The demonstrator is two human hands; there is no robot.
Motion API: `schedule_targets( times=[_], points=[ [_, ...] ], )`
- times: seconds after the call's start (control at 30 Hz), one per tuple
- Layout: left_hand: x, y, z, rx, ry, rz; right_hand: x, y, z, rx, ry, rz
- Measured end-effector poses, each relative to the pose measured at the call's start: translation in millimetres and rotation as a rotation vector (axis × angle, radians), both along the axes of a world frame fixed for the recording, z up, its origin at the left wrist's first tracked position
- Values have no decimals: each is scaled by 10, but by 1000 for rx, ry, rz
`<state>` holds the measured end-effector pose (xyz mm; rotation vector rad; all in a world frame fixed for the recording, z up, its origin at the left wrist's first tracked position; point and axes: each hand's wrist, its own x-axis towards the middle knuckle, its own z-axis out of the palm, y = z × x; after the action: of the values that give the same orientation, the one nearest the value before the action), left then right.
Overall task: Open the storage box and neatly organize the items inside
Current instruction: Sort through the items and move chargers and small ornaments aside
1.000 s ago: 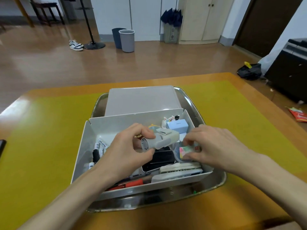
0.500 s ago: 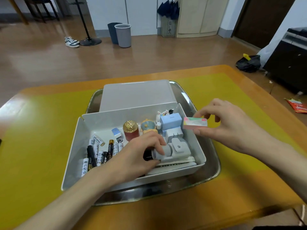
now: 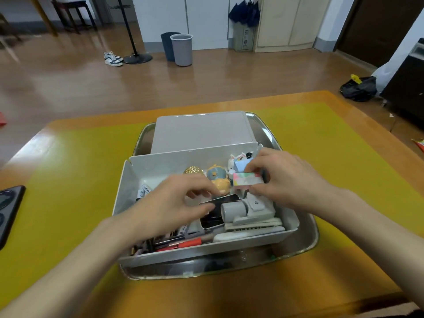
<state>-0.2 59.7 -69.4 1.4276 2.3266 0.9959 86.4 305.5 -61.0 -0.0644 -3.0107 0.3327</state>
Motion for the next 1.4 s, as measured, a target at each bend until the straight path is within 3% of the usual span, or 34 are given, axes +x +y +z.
schedule_targets(
  times=[0.13, 0.33, 0.5, 0.73, 0.9, 1.07, 1.4],
  points=[
    [-236, -339, 215, -81, 107, 155, -178, -249, -22, -23, -52, 87],
    [-317, -665, 208, -459, 395, 228, -459, -555, -71, 34, -204, 102],
    [-350, -868, 170, -564, 414, 248, -583, -631, -54, 83, -369, 50],
    [-452, -1008, 91, -524, 406, 261, -623, -871, 33, 116, -125, 96],
    [-411, -943, -41, -740, 357, 88, -697, -1193, -84, 71, -66, 159],
    [-382, -864, -84, -694, 381, 103, -787, -1356, -169, 69, -24, 168],
    [-459, -992, -81, -510, 486, 24, -922, -1522, -402, 359, 3, 132]
  ],
)
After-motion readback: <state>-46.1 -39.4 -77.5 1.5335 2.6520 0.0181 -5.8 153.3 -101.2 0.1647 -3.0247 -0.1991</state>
